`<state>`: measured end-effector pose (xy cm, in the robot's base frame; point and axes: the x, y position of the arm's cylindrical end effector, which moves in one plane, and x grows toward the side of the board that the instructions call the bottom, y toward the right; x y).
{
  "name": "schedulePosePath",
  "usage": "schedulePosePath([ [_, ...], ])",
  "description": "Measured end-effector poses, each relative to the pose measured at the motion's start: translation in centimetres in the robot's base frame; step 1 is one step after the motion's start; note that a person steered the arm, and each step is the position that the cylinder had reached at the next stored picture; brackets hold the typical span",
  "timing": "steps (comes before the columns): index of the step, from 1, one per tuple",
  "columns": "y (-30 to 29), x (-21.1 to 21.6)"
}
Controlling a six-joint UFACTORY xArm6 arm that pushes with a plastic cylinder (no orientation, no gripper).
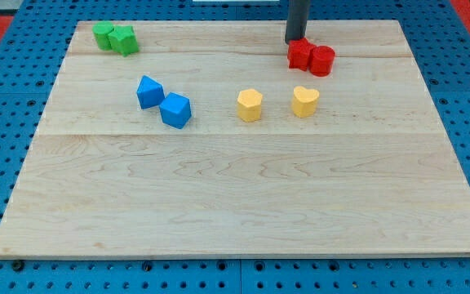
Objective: Separate the green blocks from each other
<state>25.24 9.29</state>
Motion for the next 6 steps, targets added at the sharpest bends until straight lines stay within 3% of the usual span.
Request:
schedulePosePath([
  [2,-12.3,-6.0],
  [5,-34.5,-6.1],
  [6,-35.4,-3.2],
])
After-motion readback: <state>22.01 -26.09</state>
